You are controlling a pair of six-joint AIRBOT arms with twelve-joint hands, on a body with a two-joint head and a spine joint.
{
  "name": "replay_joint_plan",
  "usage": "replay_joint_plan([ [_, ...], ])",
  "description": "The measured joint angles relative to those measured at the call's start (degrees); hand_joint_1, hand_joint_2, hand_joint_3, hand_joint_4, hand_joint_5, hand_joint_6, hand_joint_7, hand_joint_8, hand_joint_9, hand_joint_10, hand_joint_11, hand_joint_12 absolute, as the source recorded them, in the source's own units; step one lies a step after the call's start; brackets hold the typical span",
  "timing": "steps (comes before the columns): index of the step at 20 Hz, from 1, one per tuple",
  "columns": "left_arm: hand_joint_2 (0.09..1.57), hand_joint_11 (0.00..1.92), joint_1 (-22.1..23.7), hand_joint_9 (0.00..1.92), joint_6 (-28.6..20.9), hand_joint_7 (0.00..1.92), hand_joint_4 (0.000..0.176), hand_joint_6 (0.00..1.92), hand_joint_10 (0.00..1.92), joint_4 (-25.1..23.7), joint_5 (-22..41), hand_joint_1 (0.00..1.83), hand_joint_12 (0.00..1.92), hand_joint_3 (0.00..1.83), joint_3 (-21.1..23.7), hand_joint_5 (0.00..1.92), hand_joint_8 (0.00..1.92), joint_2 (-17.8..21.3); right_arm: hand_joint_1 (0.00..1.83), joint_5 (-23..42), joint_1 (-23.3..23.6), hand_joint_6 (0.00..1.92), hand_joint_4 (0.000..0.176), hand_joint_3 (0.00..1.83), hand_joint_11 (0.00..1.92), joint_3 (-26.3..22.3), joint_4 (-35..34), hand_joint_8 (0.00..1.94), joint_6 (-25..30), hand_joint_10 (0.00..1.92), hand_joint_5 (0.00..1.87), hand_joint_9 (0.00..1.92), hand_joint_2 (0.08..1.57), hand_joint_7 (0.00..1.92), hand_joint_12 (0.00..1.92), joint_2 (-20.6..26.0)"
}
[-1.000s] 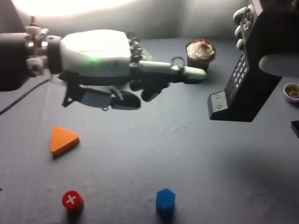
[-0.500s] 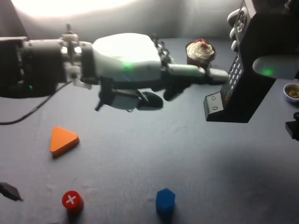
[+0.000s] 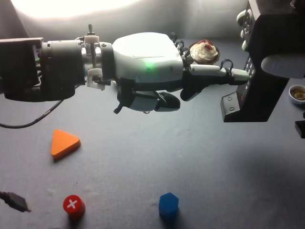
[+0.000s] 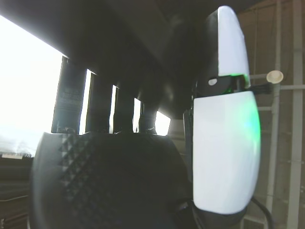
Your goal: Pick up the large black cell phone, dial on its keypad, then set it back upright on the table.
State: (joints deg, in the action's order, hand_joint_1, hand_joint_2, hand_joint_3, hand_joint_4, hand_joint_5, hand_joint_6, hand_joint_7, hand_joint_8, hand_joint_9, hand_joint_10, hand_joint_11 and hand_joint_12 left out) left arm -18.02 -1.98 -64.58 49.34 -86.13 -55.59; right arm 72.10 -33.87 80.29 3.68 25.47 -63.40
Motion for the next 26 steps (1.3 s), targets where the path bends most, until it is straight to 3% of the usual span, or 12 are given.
replay_joint_plan([
  [2,1.28,0.87,-0.09,0.85,-0.63,0.66,0.135,0.00,1.92,-0.39,1.60,1.30,1.92,0.00,-1.05,0.00,1.57,0.17,1.26,0.11,0.00,0.51,0.000,0.00,0.90,-0.02,0.04,1.20,0.07,0.98,1.16,1.00,1.09,0.97,1.27,-0.09],
  [3,1.28,0.85,-0.15,0.84,-1.09,0.65,0.137,0.00,1.92,-0.33,2.67,1.30,1.92,0.00,-1.70,0.00,1.58,0.24,1.35,0.17,0.04,0.58,0.000,0.00,0.91,-0.02,0.26,1.15,0.09,1.22,1.07,0.95,1.10,0.92,1.23,-0.20],
  [4,1.29,0.85,-0.37,0.83,-1.31,0.64,0.134,0.00,1.92,-0.39,4.28,1.30,1.92,0.00,-2.58,0.00,1.60,0.81,1.37,0.28,0.13,0.63,0.000,0.00,0.93,-0.07,0.74,1.13,0.09,1.27,1.04,0.94,1.11,0.90,1.21,-0.42],
  [6,1.30,0.85,-1.66,0.83,-1.79,0.63,0.120,0.00,1.92,-0.22,6.36,1.30,1.92,0.01,-4.92,0.00,1.62,2.01,1.38,0.48,0.13,0.64,0.000,0.00,0.93,-0.07,1.42,1.15,0.20,1.28,1.05,0.94,1.11,0.88,1.21,-0.42],
  [12,1.30,0.72,-3.69,0.83,-2.62,0.62,0.128,0.00,1.92,-0.79,8.48,1.29,1.92,0.01,-10.47,0.00,1.63,3.74,1.38,0.46,0.13,0.63,0.000,0.00,0.89,-0.07,0.90,1.16,0.17,1.30,1.06,0.92,1.12,0.88,1.24,-0.42],
  [13,1.30,0.72,-3.69,0.83,-2.73,0.62,0.128,0.00,1.92,-0.92,8.79,1.29,1.92,0.01,-10.47,0.00,1.63,3.74,1.38,0.48,0.13,0.63,0.000,0.00,0.89,-0.07,0.87,1.16,0.20,1.30,1.06,0.92,1.12,0.88,1.24,-0.42],
  [14,1.30,0.57,-3.69,0.85,-2.86,0.61,0.144,0.00,1.92,-1.01,9.33,1.29,1.92,0.01,-10.47,0.00,1.64,3.67,1.38,0.44,0.13,0.66,0.000,0.00,0.89,-0.07,0.83,1.11,0.20,1.30,1.04,0.93,1.11,0.91,1.24,-0.42],
  [16,1.30,0.69,-3.69,0.86,-2.84,0.63,0.139,0.00,1.92,-0.42,9.16,1.29,1.92,0.00,-9.55,0.00,1.62,3.56,1.38,0.46,0.13,0.61,0.000,0.00,0.92,-0.07,0.87,1.04,0.20,1.21,1.08,0.97,1.09,0.95,1.16,-0.42],
  [19,1.28,0.84,-3.32,0.85,-2.80,0.66,0.134,0.00,1.92,-0.35,8.24,1.30,1.92,0.00,-7.41,0.00,1.58,2.69,1.38,0.39,0.13,0.65,0.000,0.00,0.92,0.00,0.90,1.09,0.17,1.24,1.05,0.96,1.10,0.92,1.19,-0.44],
  [21,1.28,0.83,-2.14,0.82,-2.56,0.66,0.128,0.00,1.92,-0.68,7.13,1.30,1.92,0.00,-5.40,0.00,1.57,1.53,1.38,0.48,0.13,0.63,0.000,0.00,0.92,0.07,0.90,1.10,0.20,1.25,1.06,0.96,1.10,0.91,1.21,-0.44],
  [25,1.29,0.80,-0.68,0.83,-2.10,0.63,0.140,0.00,1.92,0.35,4.68,1.30,1.92,0.00,-2.75,0.00,1.61,-0.50,1.38,0.42,0.13,0.60,0.000,0.00,0.93,0.11,0.85,1.11,0.04,1.24,1.07,0.96,1.10,0.91,1.20,-0.42],
  [26,1.29,0.76,-0.68,0.84,-2.12,0.63,0.131,0.00,1.92,0.28,3.63,1.30,1.92,0.00,-2.19,0.00,1.61,-0.72,1.38,0.22,0.11,0.61,0.000,0.00,0.93,0.44,0.81,1.11,0.00,1.25,1.07,0.95,1.10,0.92,1.20,-0.31],
])
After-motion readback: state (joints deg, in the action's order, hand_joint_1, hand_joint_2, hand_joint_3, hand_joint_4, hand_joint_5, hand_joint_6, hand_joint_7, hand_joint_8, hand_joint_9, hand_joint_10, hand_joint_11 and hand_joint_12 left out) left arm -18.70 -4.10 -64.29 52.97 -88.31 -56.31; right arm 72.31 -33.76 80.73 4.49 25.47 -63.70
